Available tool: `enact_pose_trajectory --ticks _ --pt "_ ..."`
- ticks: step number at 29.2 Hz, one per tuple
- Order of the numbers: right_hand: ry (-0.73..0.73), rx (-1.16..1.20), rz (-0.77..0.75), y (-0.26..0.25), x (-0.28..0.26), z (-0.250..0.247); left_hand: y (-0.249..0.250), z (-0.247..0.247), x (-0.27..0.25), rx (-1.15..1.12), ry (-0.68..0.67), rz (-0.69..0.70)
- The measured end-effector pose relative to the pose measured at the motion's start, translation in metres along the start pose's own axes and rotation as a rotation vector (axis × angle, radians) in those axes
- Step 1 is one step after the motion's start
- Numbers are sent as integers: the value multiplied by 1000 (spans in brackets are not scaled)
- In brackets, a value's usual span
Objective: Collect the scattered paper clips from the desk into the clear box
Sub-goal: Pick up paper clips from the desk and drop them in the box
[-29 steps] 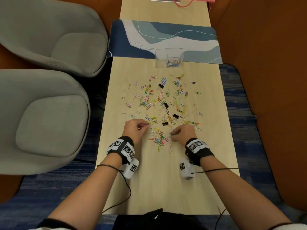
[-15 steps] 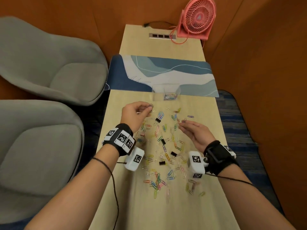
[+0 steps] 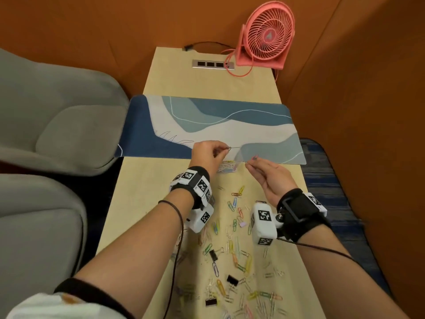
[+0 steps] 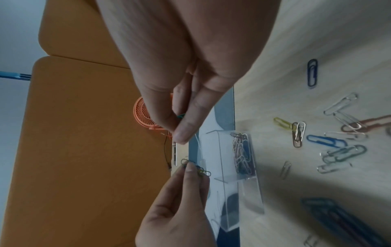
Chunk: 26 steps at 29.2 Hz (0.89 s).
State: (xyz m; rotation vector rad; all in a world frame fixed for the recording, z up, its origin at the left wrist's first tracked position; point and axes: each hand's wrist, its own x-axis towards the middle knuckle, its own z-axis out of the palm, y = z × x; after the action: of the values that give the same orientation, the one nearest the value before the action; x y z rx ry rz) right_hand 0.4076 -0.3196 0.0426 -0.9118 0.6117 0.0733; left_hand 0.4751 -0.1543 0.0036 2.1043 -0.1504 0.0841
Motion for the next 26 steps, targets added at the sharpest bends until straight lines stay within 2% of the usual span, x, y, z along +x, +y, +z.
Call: enact_pose_trajectory --ticks 5,10,14,17,21,26 --pt "35 -39 14 9 30 -12 -10 22 12 239 -118 83" --pt "61 -177 -30 14 47 -11 -22 26 8 190 -69 35" --pt "90 -311 -129 13 56 -2 -22 26 7 129 -68 19" --pt "106 -564 -259 12 66 5 -22 19 4 71 -36 48" --pt "76 -1117 -547 11 74 16 -30 7 -6 -3 91 68" --pt "-25 -1479 -653 15 81 30 -43 -7 -29 -56 157 97"
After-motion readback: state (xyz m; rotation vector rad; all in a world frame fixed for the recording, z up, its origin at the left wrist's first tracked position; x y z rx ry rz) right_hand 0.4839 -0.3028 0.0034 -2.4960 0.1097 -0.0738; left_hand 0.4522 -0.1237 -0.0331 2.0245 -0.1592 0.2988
